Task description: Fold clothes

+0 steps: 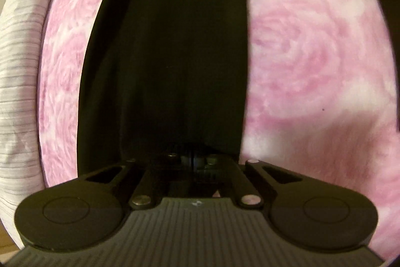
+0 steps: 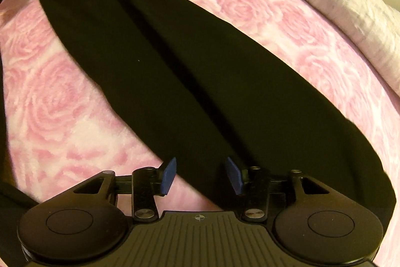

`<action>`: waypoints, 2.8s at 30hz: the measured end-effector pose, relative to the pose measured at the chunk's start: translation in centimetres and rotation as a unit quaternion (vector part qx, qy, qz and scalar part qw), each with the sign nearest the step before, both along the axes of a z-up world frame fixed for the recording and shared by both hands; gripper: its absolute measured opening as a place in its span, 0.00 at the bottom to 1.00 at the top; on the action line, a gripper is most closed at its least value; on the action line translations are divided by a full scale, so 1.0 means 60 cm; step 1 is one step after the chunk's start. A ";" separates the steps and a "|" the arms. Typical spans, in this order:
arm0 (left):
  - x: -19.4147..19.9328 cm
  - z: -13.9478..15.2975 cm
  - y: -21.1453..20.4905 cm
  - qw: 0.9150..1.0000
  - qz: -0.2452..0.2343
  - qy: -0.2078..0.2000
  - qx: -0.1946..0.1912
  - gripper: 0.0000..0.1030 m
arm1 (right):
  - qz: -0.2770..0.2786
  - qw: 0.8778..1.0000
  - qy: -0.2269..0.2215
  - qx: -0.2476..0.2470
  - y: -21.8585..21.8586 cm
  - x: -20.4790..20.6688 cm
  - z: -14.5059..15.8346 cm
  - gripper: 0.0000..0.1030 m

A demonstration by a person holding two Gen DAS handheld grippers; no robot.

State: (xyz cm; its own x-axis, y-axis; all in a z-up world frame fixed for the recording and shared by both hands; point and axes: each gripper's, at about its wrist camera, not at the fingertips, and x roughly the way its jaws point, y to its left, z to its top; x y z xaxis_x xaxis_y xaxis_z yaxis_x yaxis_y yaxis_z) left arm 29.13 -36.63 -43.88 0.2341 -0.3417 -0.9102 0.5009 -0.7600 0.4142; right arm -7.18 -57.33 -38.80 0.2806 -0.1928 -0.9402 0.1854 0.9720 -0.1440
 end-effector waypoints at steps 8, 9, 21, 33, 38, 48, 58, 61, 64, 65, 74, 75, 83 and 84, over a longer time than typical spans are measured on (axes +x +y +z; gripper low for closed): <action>0.059 0.083 -0.016 0.973 0.202 0.101 -0.040 0.09 | 0.047 0.998 -0.028 0.010 0.029 0.040 -0.011 0.51; 0.075 0.096 -0.018 0.960 0.244 0.127 -0.051 0.20 | 0.044 0.998 -0.031 0.015 0.029 0.043 -0.012 0.52; 0.183 0.091 -0.048 0.879 0.424 0.216 -0.045 0.42 | 0.029 0.999 -0.020 0.016 0.022 0.052 -0.007 0.53; 0.206 0.088 -0.049 0.843 0.450 0.293 -0.032 0.36 | 0.020 0.999 -0.014 0.021 0.018 0.060 -0.011 0.54; 0.216 0.088 -0.050 0.838 0.463 0.285 -0.049 0.40 | 0.019 1.000 -0.016 0.019 0.024 0.057 -0.010 0.54; 0.245 0.086 -0.055 0.792 0.495 0.357 -0.015 0.45 | 0.018 1.000 -0.011 0.016 0.033 0.053 -0.012 0.55; 0.201 0.114 -0.042 0.817 0.467 0.337 0.021 0.05 | 0.020 1.000 -0.012 0.013 0.032 0.054 -0.008 0.55; 0.182 0.148 -0.018 0.838 0.455 0.302 0.014 0.04 | 0.021 1.000 -0.013 0.014 0.033 0.050 -0.003 0.55; 0.169 0.168 0.006 0.850 0.453 0.269 0.020 0.02 | 0.024 0.999 -0.012 0.019 0.036 0.043 -0.002 0.55; 0.165 0.170 0.013 0.856 0.452 0.251 0.022 0.02 | 0.025 0.999 -0.012 0.020 0.037 0.041 -0.001 0.55; 0.136 0.137 0.034 0.871 0.443 0.206 0.054 0.02 | 0.020 0.999 0.004 0.035 0.055 0.012 -0.015 0.55; 0.130 0.132 0.035 0.875 0.438 0.198 0.056 0.03 | 0.009 0.999 -0.004 0.039 0.052 0.008 -0.012 0.55; 0.069 0.075 0.033 0.929 0.356 0.058 0.082 0.00 | -0.128 0.985 -0.067 0.094 0.003 -0.003 -0.019 0.55; 0.068 0.072 0.035 0.928 0.358 0.048 0.090 0.00 | -0.136 0.983 -0.061 0.106 0.006 -0.006 -0.026 0.55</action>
